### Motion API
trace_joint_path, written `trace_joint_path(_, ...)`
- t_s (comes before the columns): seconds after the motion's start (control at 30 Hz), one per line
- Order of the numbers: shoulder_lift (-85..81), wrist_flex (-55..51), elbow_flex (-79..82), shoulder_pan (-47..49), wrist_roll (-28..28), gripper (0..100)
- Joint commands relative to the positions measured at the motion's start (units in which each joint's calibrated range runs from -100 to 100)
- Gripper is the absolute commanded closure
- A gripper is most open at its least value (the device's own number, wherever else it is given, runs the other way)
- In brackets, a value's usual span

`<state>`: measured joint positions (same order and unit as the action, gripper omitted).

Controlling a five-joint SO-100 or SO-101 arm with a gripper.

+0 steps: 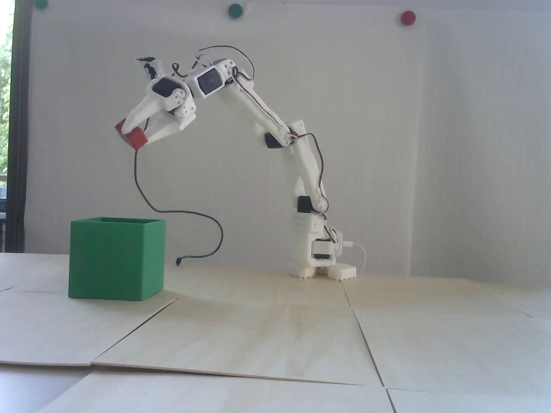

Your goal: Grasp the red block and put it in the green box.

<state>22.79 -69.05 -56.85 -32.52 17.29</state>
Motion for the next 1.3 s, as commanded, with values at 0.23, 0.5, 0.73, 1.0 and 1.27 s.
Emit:
trace_joint_path(0.23,-2.6,18.5,-4.4,1.0,0.0,98)
trace_joint_path(0.5,3.1,12.7,-4.8,1.3,5.8,98)
trace_joint_path(0.73,5.6,12.3,-4.9,1.2,9.3,98)
trace_joint_path(1.0,5.7,2.6,-4.6,3.0,12.9,98)
trace_joint_path(1.27,5.7,-6.7,-4.6,5.0,14.7,98)
